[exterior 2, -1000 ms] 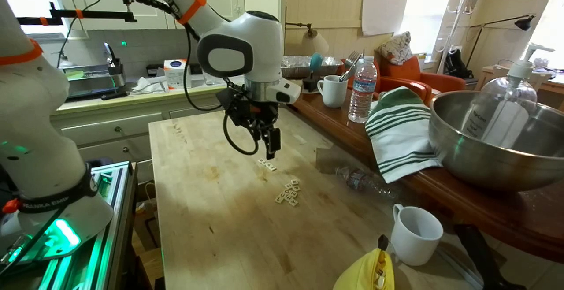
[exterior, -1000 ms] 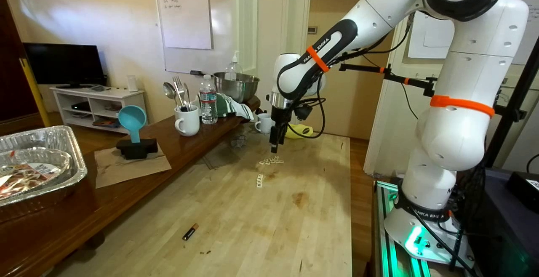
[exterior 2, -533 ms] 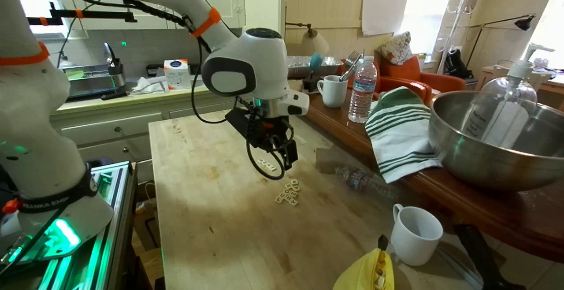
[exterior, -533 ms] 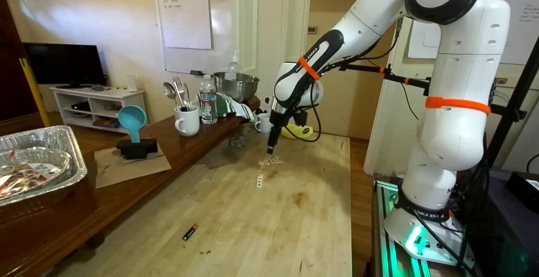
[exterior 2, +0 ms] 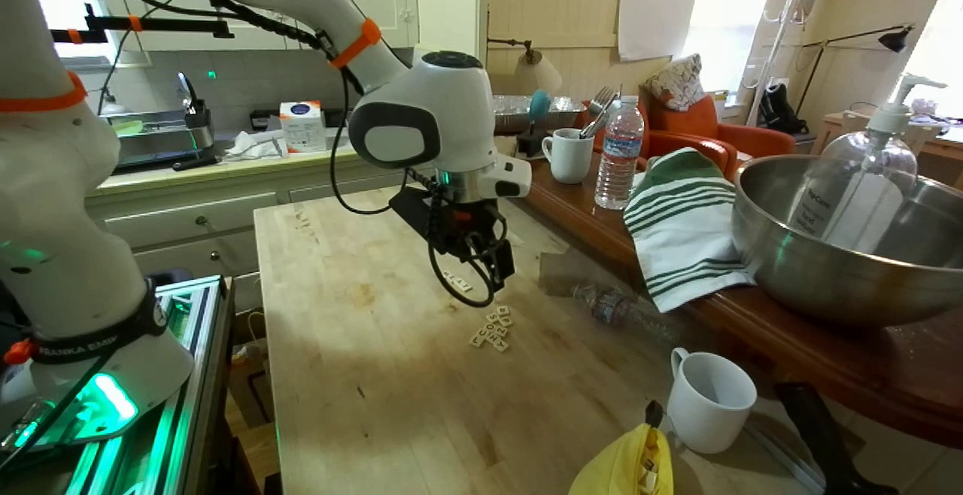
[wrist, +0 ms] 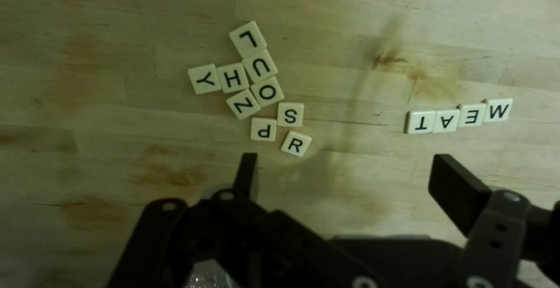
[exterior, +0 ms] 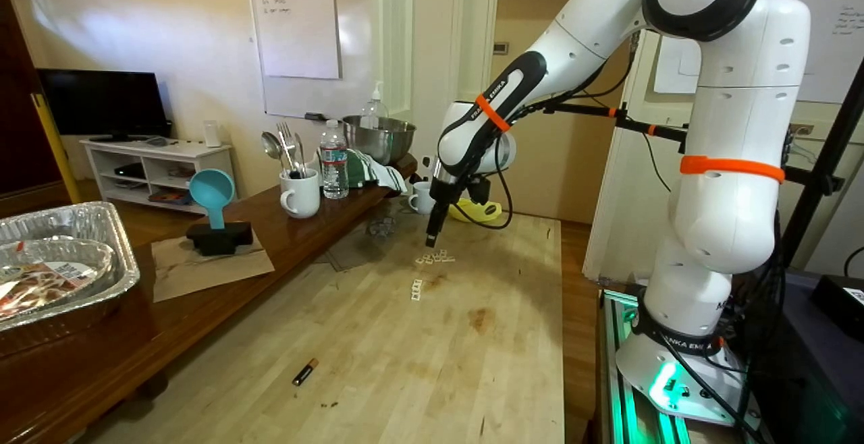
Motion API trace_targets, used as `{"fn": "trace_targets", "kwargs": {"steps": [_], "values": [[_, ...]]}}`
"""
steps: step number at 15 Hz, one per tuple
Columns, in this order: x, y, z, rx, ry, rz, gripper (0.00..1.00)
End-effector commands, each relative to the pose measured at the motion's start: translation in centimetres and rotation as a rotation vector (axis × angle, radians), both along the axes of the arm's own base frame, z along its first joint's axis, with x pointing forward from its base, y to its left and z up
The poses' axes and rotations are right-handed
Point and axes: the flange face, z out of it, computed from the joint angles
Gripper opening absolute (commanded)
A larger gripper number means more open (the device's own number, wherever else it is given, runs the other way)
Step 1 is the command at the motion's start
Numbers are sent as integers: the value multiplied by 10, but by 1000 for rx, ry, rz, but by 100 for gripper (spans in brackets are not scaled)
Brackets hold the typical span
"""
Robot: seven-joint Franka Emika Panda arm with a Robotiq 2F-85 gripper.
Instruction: Move one letter to the left
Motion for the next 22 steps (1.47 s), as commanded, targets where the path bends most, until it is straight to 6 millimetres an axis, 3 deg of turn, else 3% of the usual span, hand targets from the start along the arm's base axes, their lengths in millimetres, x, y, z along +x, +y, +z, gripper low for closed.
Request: {"fn": "trace_targets", "kwargs": {"steps": [1, 10, 12, 22], "values": [[6, -4, -12, -40, -39, -4, 74], [10, -13, -47, -67, -39, -17, 4], [9, -15, -53, -71, -27, -14, 0], [14, -14, -69, -75, -8, 12, 0]]}}
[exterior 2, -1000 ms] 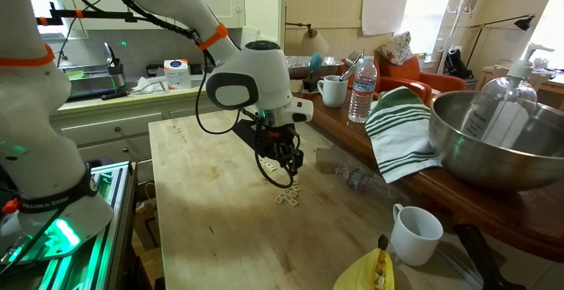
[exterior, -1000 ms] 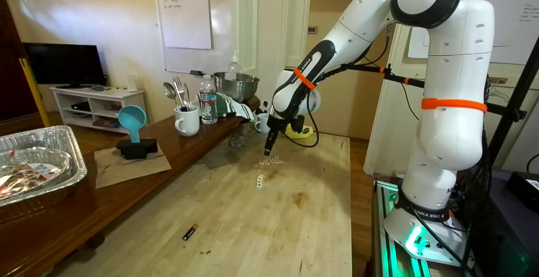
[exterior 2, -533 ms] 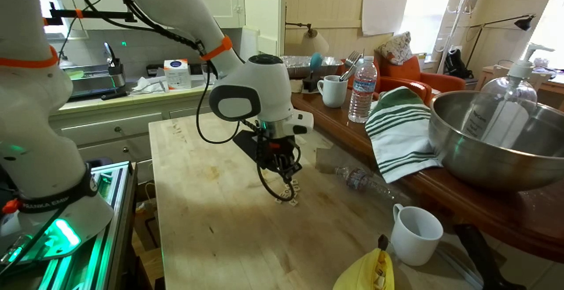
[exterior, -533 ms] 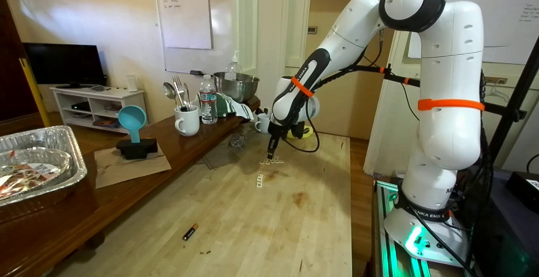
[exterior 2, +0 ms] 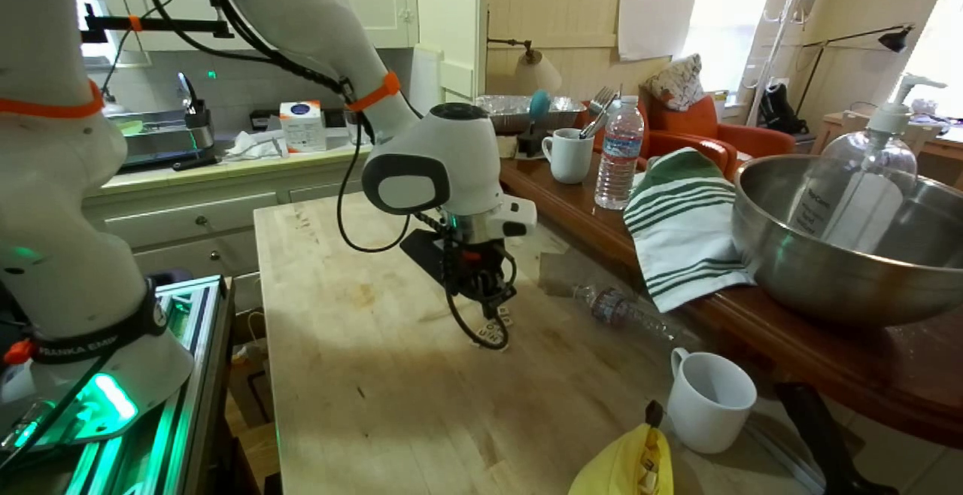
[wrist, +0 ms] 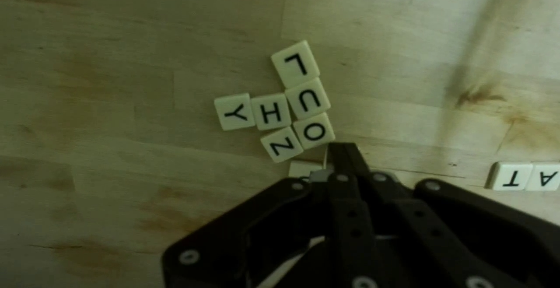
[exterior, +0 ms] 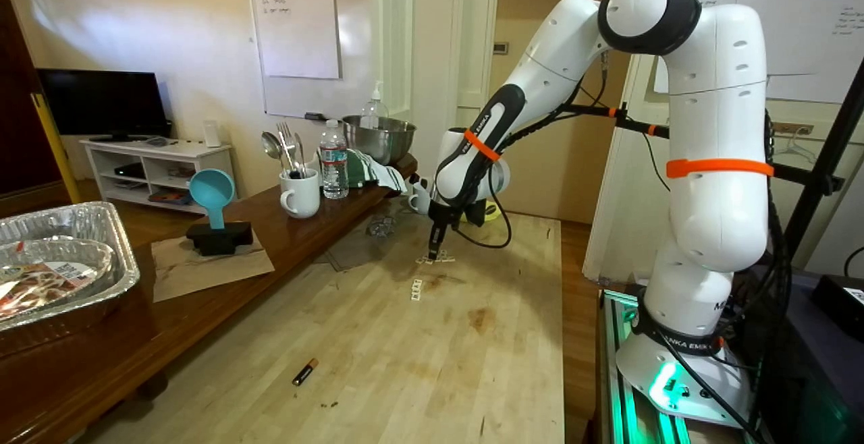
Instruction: Move one letter to the left
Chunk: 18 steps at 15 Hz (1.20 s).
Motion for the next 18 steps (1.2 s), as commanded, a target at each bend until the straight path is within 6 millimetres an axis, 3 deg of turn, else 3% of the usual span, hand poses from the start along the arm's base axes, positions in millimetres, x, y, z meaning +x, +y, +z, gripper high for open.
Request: {"fn": "trace_targets", "kwargs": {"steps": [1, 11, 18], "values": [[5, -1, -11, -9, -2, -2, 0], [1, 18, -18, 0, 41, 66, 0], [-1, 2, -19, -62, 60, 75, 0]]}}
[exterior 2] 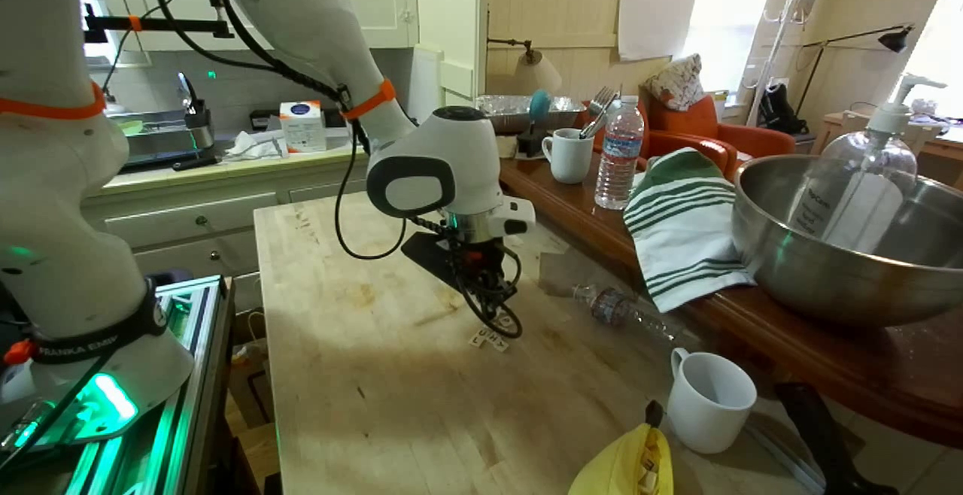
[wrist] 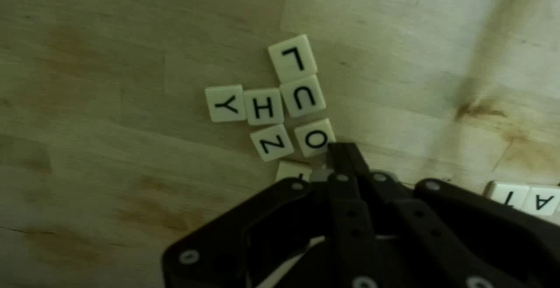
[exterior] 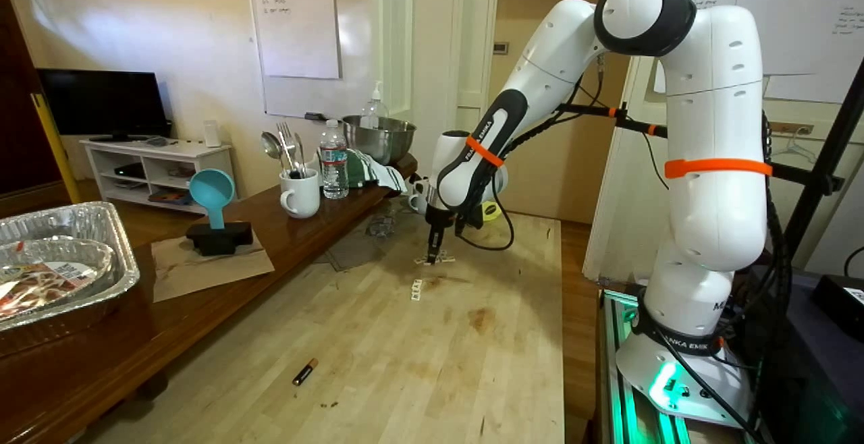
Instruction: Move one letter to the left
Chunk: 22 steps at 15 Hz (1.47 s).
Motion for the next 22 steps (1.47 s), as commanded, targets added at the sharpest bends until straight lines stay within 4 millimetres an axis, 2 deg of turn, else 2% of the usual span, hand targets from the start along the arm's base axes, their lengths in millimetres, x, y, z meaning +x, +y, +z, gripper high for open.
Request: {"fn": "trace_targets", "kwargs": {"steps": [1, 7, 22], "values": [[-6, -8, -10, -17, 35, -7, 0], [-3, 4, 2, 10, -2, 8, 0], [6, 0, -5, 2, -24, 8, 0]]}}
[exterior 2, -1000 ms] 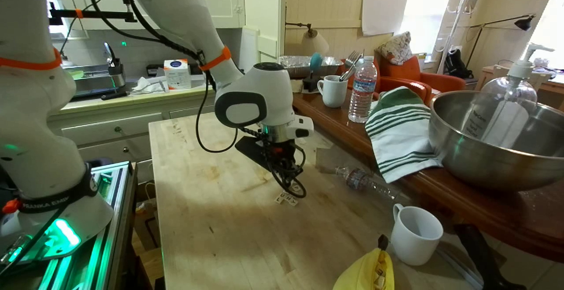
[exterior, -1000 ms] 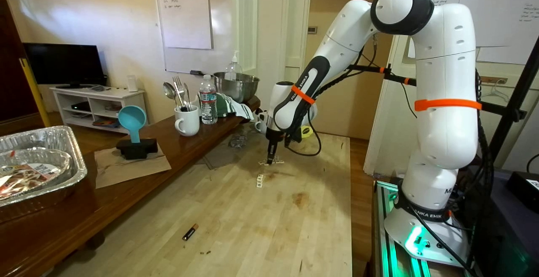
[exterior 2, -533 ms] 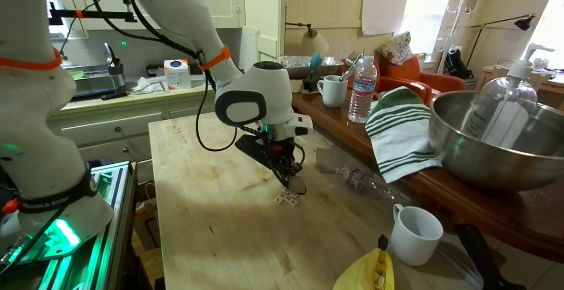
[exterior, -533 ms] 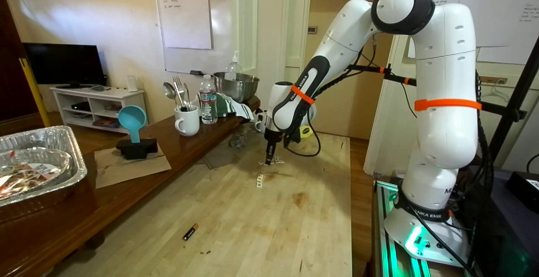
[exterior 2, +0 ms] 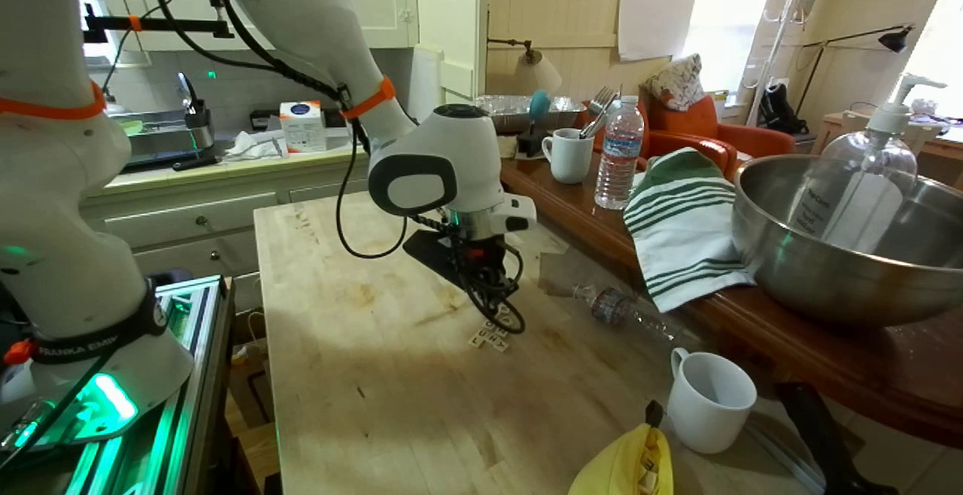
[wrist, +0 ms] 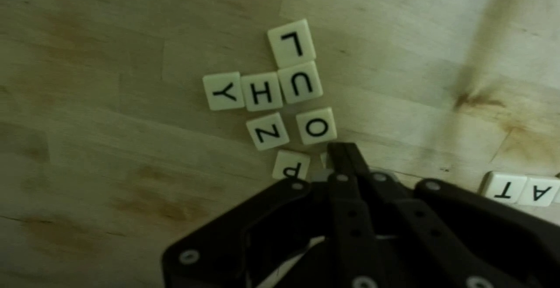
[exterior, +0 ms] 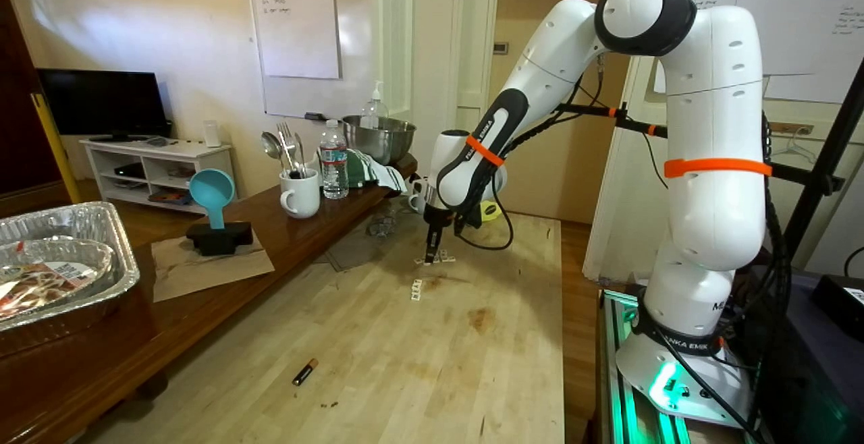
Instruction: Move one letter to the left
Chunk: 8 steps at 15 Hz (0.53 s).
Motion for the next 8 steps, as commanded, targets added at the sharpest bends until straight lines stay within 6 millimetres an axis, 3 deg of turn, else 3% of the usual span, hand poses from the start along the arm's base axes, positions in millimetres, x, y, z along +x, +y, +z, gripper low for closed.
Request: {"fn": "trace_targets", "kwargs": {"steps": [1, 8], "values": [[2, -2, -11, 2, -12, 3, 0], [-3, 8, -13, 24, 32, 8, 0]]}}
